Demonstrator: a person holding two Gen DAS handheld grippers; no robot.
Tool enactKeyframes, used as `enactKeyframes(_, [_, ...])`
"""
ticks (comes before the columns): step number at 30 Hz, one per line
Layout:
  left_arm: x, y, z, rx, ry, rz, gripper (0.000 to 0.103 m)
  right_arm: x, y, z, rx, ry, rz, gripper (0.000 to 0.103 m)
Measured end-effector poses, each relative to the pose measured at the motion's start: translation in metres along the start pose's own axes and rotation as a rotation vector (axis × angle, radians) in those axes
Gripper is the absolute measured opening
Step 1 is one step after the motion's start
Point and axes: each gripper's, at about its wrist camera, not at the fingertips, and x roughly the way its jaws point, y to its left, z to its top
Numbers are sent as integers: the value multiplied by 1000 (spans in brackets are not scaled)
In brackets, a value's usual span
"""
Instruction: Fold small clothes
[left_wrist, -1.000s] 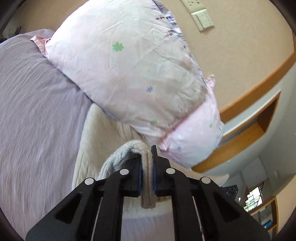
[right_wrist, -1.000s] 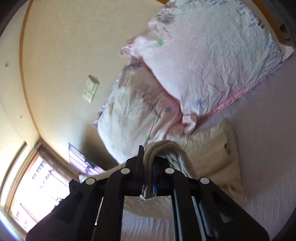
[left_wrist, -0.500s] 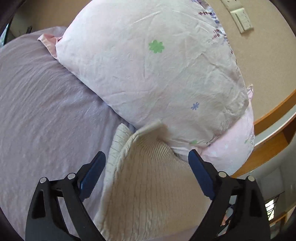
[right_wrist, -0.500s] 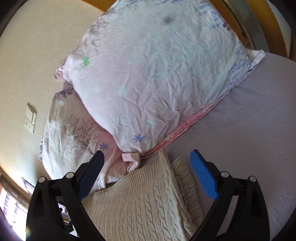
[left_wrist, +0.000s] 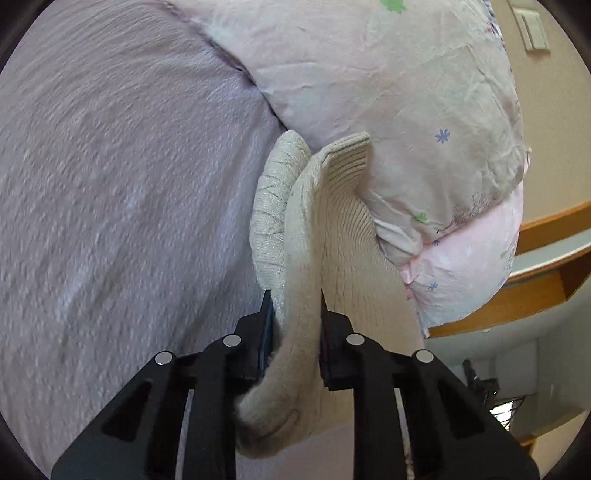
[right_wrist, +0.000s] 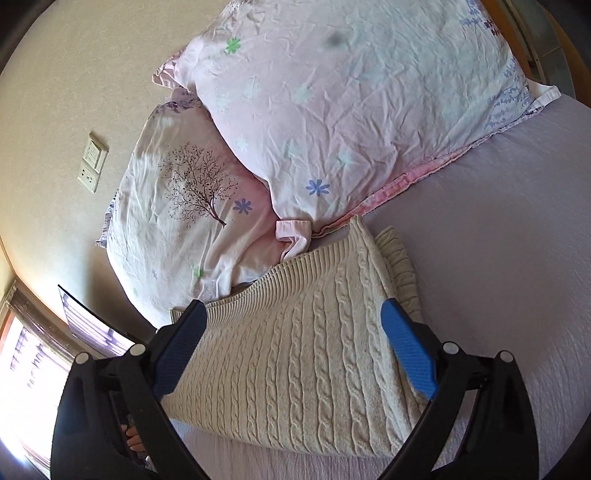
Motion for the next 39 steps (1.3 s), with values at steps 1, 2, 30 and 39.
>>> enactKeyframes(1, [-2,-5,-2,-8,-11,-29,17,-5,-2,-1,-1,-1,5,95])
enactKeyframes(2, [-6,-15,-2,-12,-22,-86,16,-10,-4,-1,-1,-8,9,95])
enactKeyframes(30, [127,-172,-71,387,193,4,86,18,-56,35,15,99,-177,11])
enactKeyframes(39, [161,-158,-89,395,263,-9,84,16,-81,36,133,184,-63,82])
